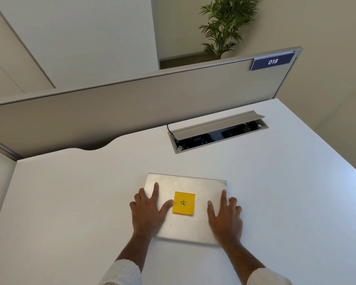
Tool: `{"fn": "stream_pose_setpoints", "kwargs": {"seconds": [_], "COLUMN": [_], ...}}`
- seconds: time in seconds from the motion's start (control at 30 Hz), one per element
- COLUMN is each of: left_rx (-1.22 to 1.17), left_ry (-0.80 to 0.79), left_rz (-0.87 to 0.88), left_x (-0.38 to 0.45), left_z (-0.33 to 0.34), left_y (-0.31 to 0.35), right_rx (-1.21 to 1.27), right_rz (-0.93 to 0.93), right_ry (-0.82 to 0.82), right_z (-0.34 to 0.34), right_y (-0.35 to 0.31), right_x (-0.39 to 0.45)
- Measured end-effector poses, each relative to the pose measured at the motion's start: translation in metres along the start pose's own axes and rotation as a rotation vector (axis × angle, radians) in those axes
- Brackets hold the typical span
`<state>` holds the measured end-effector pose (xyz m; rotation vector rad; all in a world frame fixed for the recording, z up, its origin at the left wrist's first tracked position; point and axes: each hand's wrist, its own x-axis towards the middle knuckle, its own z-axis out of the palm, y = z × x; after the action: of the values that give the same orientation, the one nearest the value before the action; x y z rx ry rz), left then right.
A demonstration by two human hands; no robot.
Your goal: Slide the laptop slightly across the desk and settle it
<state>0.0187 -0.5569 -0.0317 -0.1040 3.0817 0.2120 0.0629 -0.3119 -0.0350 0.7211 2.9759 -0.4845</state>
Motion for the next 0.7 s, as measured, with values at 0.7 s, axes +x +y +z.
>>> {"fn": "stream_pose_setpoints", "kwargs": {"seconds": [0.7], "left_rx": [-0.136], "left_ry": [-0.08], "left_rz": [-0.261], "left_x": [0.017], "left_z": [-0.01], "left_y": [0.012], "right_rx": [0.087], "right_rz": [0.025], "right_ry": [-0.013], "right_z": [-0.008], "right_y": [-0.003], "right_x": [-0.002]}}
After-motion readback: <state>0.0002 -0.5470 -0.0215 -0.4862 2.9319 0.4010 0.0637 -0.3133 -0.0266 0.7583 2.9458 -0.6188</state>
